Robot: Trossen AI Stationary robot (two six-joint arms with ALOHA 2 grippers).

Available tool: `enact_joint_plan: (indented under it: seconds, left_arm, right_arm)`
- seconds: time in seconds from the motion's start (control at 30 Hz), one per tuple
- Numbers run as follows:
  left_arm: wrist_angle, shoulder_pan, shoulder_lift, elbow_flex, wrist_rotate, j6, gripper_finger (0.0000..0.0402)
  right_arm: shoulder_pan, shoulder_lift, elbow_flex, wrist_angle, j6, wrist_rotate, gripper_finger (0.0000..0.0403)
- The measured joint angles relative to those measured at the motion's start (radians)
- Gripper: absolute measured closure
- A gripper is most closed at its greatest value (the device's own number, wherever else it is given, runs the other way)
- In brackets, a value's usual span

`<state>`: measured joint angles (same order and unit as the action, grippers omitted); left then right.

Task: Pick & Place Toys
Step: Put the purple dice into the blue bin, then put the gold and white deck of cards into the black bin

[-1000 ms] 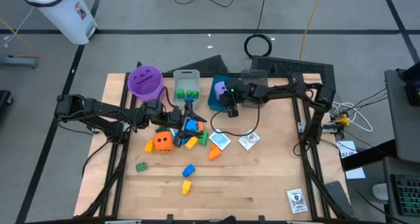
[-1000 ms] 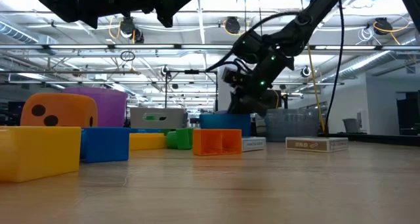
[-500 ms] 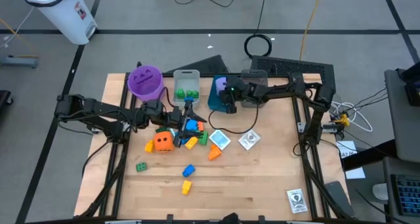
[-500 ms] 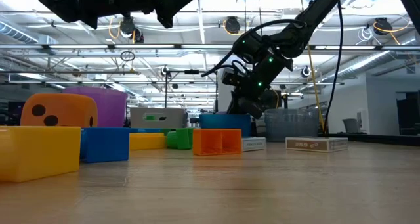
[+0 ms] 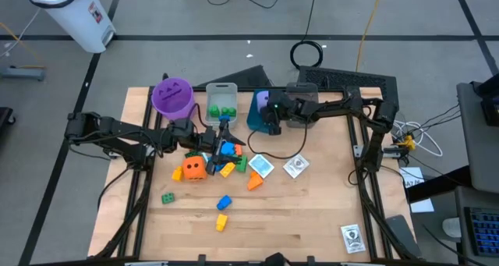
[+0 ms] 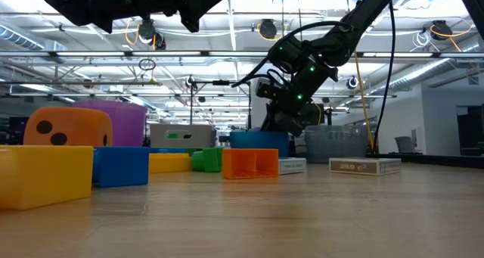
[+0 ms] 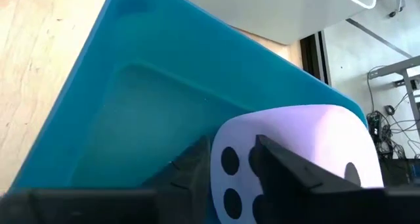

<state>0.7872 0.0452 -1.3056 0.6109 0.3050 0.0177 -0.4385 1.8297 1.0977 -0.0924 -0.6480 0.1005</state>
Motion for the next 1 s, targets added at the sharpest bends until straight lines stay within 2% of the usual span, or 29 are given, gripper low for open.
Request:
enact_joint_plan:
  seconds: [0.2,0.4,0.63,0.87,0.93,1.0]
  left_arm:
    - [0.0,0.0,0.0,0.0,0.0,0.0,0.0158]
    - [0.0,0.0,0.0,0.0,0.0,0.0,0.0158]
    - [0.0,0.0,0.0,0.0,0.0,0.0,0.0158]
    - [0.0,0.0,0.0,0.0,0.0,-0.004,0.0158]
    - [0.0,0.0,0.0,0.0,0.0,-0.01,0.0158]
    - [0.0,0.0,0.0,0.0,0.0,-0.02,0.0158]
  right_arm:
    - [0.0,-0.002,0.001,0.004,0.021,0.001,0.0214]
    - [0.001,-0.005,0.001,0.002,0.036,0.001,0.0178]
    - [0.05,-0.058,0.0,0.005,0.035,-0.001,0.0171]
    - [0.125,-0.182,0.0,0.007,0.081,-0.003,0.0175]
    - [0.141,-0.222,0.0,0.005,0.126,-0.071,0.0174]
    - [0.148,-0.269,-0.012,-0.006,0.167,-0.184,0.0175]
